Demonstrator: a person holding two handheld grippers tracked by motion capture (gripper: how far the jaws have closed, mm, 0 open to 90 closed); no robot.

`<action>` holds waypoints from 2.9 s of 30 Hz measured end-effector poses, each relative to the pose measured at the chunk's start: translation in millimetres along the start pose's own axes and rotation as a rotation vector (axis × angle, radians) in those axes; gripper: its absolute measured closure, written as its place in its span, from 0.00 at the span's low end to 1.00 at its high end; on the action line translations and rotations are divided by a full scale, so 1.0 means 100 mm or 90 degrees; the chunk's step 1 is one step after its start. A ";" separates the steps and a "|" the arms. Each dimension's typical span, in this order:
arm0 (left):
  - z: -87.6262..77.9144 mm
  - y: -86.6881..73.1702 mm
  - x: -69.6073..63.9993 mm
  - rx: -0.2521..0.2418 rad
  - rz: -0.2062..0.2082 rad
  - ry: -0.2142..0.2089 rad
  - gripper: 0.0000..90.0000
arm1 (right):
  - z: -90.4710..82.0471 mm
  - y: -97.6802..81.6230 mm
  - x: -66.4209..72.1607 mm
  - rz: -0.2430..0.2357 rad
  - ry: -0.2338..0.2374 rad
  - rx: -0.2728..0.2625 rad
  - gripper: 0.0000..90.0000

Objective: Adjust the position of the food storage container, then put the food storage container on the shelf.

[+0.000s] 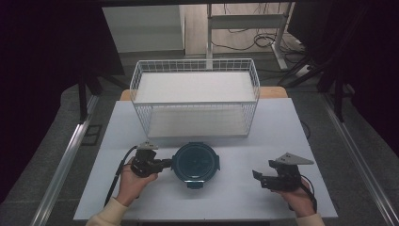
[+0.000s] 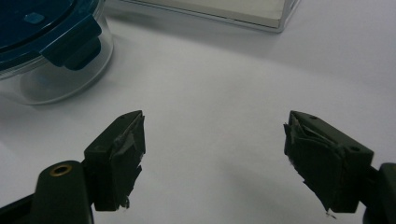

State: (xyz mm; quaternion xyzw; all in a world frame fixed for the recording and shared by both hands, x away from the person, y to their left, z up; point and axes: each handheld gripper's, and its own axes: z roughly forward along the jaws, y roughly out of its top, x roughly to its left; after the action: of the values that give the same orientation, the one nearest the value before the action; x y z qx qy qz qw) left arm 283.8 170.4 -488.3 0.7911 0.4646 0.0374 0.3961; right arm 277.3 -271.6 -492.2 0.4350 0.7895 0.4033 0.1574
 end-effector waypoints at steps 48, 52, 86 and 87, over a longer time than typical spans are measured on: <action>-0.36 -0.06 0.18 -0.088 -0.083 -0.022 0.25 | 0.00 0.10 0.14 0.009 0.037 -0.031 0.16; -0.34 -0.06 0.18 -0.083 -0.088 -0.020 0.24 | 0.03 0.14 0.22 0.013 0.057 -0.032 0.15; 0.04 -0.07 0.19 -0.067 -0.201 -0.169 0.18 | 0.84 0.55 0.70 0.214 0.222 0.041 0.15; 0.05 -0.07 0.20 -0.063 -0.200 -0.164 0.18 | 0.85 0.55 0.71 0.214 0.223 0.043 0.15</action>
State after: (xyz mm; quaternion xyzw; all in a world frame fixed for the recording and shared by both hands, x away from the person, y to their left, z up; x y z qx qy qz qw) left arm 291.9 184.7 -502.4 0.6867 0.5251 -0.1032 0.4919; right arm 317.9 -154.9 -495.2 0.4886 0.7343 0.4667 -0.0656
